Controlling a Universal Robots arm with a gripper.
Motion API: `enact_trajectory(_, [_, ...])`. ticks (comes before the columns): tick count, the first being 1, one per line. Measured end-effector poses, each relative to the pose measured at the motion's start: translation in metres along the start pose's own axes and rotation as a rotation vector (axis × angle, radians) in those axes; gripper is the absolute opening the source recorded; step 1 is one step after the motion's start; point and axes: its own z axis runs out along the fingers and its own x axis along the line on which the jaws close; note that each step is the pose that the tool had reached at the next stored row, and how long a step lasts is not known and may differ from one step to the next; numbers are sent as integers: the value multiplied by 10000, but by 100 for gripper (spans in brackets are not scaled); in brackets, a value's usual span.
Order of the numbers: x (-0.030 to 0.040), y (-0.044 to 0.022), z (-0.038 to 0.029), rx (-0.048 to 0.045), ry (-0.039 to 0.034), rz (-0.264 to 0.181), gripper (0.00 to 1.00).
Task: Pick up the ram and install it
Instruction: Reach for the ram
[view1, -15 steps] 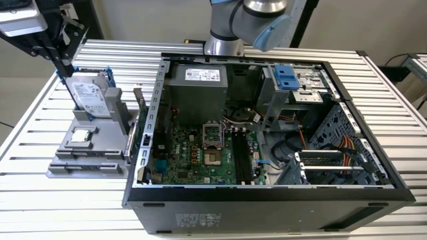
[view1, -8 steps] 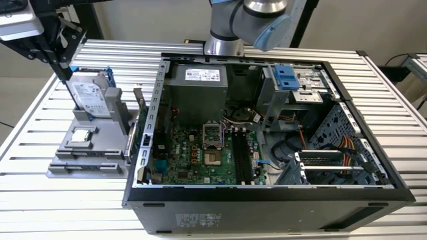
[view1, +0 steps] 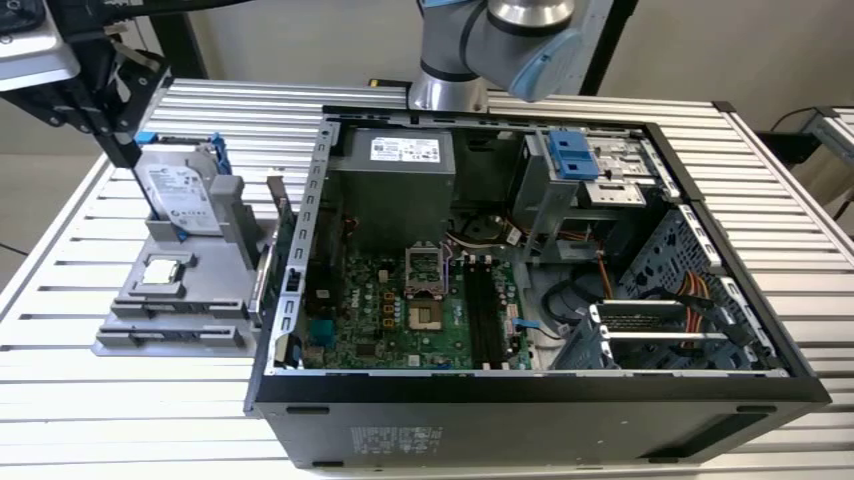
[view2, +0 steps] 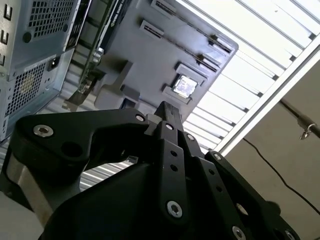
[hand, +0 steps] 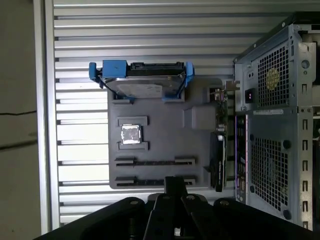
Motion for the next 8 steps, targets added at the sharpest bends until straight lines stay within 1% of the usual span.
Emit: enact_trajectory(8, [45,-73,-4,0,1,0,0])
